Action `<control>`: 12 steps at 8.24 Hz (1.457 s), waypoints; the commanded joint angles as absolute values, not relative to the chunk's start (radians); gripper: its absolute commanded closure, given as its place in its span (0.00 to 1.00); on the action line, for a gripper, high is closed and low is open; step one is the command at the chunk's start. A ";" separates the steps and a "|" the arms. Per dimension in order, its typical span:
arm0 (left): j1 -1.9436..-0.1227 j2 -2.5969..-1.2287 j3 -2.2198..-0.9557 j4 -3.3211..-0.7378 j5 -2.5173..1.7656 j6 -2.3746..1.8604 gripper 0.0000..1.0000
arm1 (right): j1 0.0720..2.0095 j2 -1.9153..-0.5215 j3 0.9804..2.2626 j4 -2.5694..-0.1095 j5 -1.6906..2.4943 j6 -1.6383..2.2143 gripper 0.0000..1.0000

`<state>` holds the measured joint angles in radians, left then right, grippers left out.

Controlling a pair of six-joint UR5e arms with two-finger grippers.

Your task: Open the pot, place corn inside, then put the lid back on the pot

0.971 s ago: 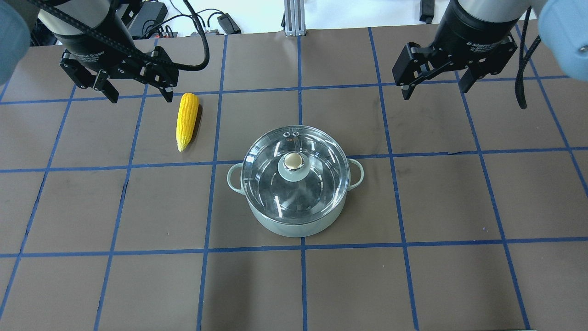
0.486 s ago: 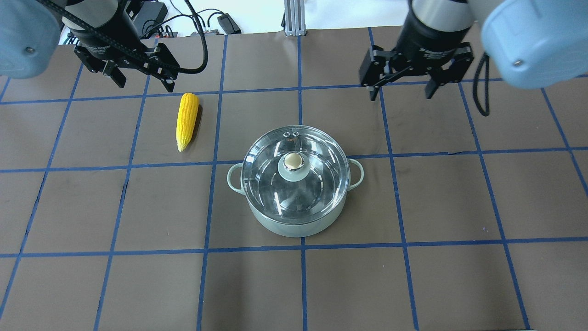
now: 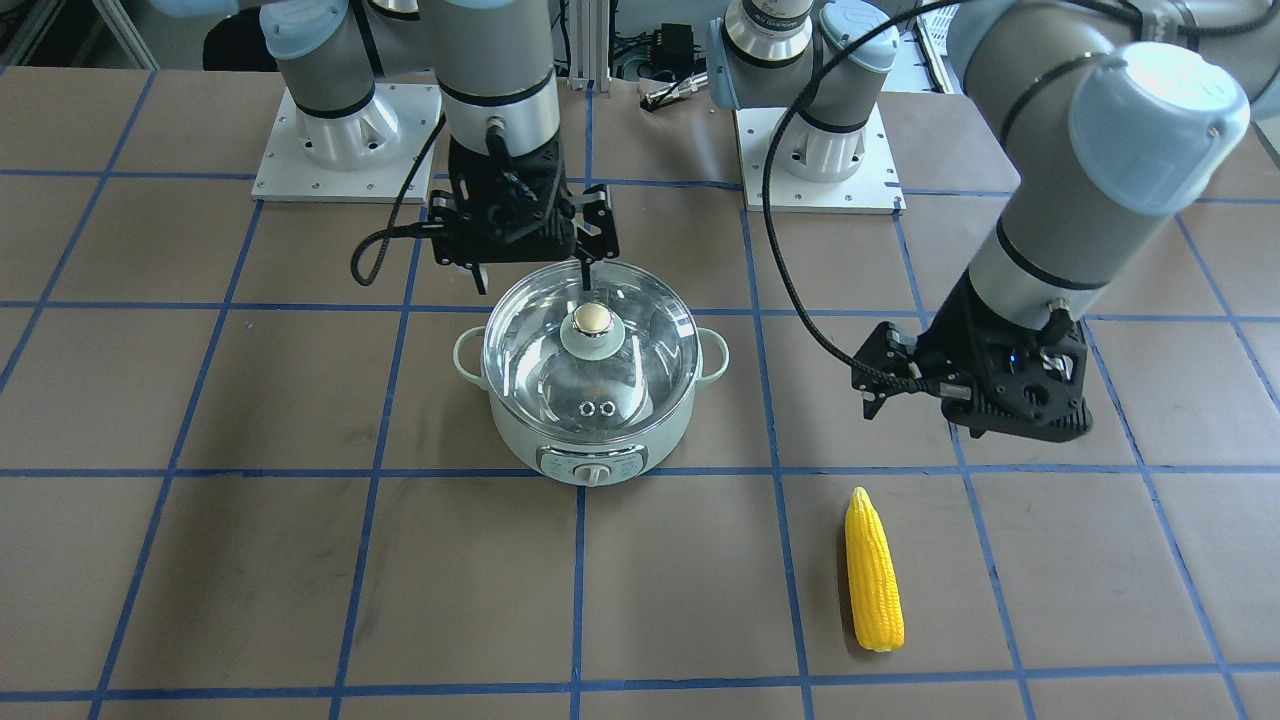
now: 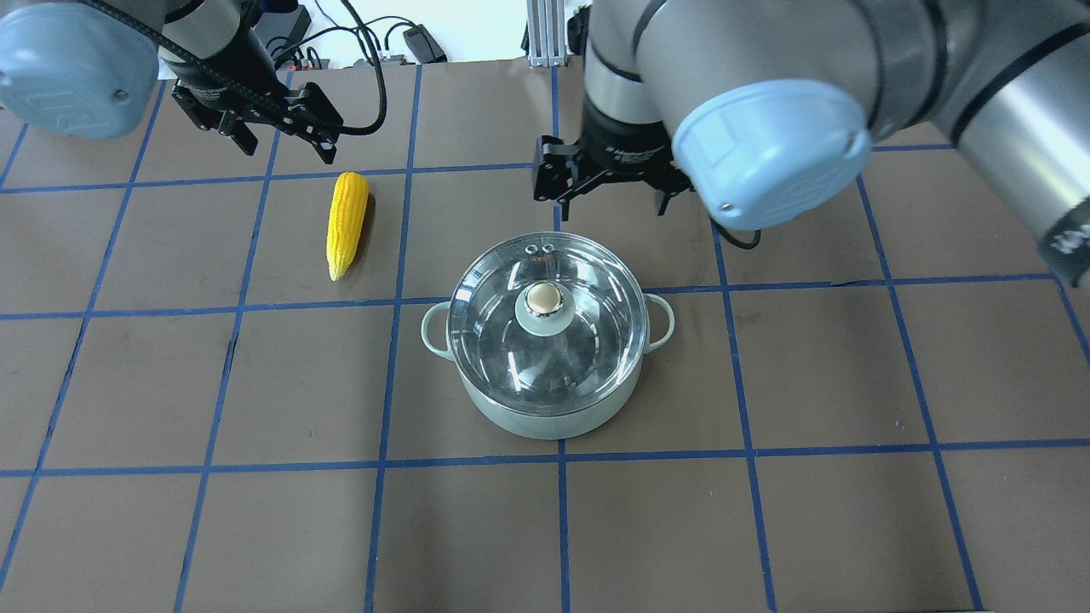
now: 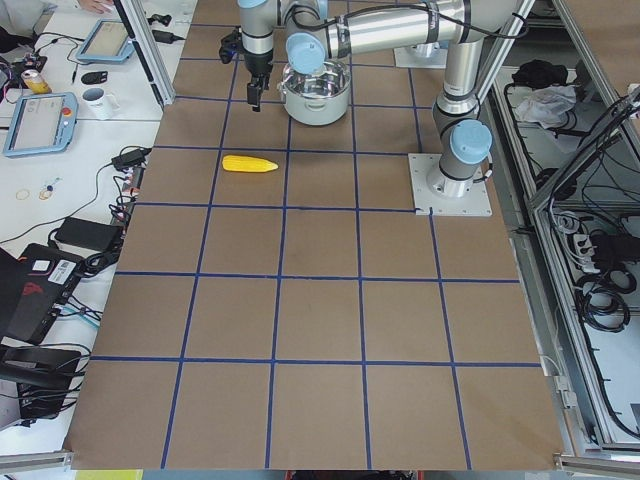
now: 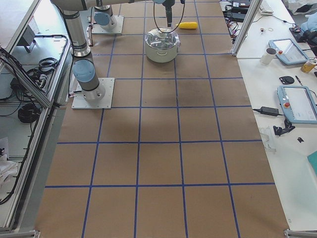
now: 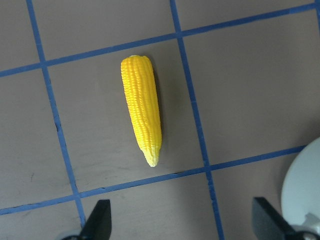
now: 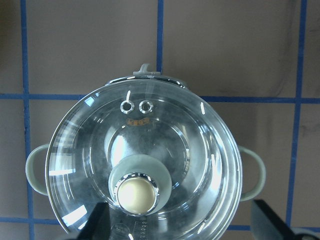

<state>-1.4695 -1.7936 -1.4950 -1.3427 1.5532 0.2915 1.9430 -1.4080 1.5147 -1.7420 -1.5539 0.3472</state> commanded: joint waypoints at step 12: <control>-1.387 -2.132 -1.585 -1.074 1.470 -0.015 0.00 | 2.036 -1.293 1.620 -1.893 -1.562 0.457 0.55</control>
